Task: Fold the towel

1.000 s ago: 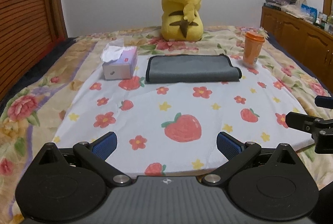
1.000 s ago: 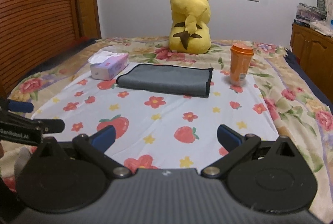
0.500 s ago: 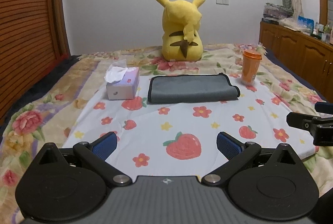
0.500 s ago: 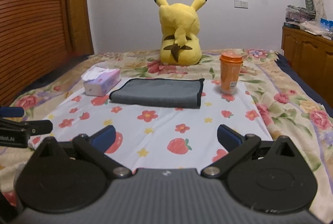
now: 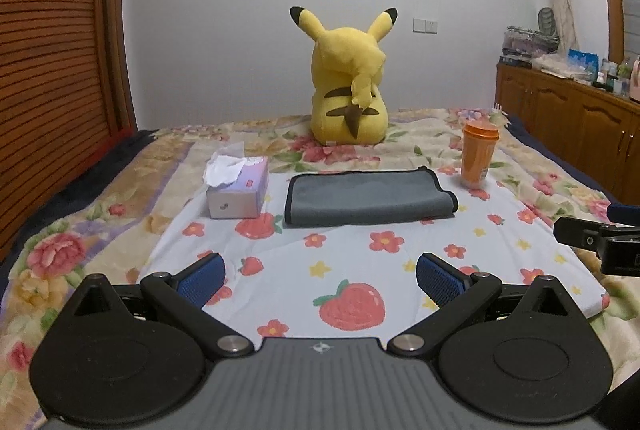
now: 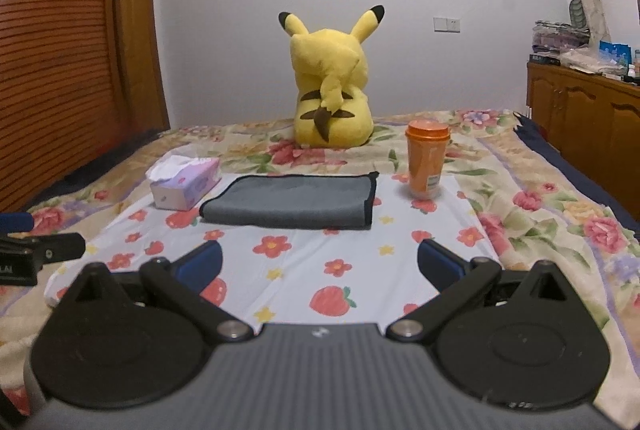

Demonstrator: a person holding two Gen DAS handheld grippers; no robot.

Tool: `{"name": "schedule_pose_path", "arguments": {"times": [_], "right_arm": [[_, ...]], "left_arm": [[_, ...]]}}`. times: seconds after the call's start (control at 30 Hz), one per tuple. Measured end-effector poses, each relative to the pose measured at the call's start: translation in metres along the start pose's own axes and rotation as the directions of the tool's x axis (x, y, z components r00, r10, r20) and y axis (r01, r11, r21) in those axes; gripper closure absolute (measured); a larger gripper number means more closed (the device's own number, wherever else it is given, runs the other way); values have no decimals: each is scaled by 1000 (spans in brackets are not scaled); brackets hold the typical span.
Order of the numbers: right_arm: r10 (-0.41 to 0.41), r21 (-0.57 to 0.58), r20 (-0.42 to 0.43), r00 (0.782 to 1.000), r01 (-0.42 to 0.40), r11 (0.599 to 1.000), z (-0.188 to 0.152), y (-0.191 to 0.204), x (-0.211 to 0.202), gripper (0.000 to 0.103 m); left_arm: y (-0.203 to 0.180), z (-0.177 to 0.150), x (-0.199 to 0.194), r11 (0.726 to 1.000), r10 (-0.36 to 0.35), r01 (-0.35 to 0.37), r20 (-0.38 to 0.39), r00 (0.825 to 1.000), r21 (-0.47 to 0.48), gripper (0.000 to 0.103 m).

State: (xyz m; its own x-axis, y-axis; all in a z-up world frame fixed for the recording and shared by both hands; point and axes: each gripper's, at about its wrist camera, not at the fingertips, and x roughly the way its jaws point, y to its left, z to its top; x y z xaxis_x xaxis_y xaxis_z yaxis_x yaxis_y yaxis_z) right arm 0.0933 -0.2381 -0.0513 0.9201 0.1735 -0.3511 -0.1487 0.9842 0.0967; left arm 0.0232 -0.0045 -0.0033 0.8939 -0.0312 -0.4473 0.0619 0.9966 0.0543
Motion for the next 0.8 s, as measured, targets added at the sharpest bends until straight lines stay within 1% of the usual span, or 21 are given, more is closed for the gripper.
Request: {"name": "schedule_pose_path", "arguments": {"times": [0.43, 0.8], "right_arm": [[-31, 6, 69, 997, 30, 1000, 2, -4, -9, 0], [-30, 13, 72, 997, 29, 999, 3, -5, -10, 0]], "left_arm": [[1, 2, -6, 1000, 16, -17, 46, 999, 7, 0], [0, 1, -5, 1000, 19, -20, 41, 999, 19, 0]]}}
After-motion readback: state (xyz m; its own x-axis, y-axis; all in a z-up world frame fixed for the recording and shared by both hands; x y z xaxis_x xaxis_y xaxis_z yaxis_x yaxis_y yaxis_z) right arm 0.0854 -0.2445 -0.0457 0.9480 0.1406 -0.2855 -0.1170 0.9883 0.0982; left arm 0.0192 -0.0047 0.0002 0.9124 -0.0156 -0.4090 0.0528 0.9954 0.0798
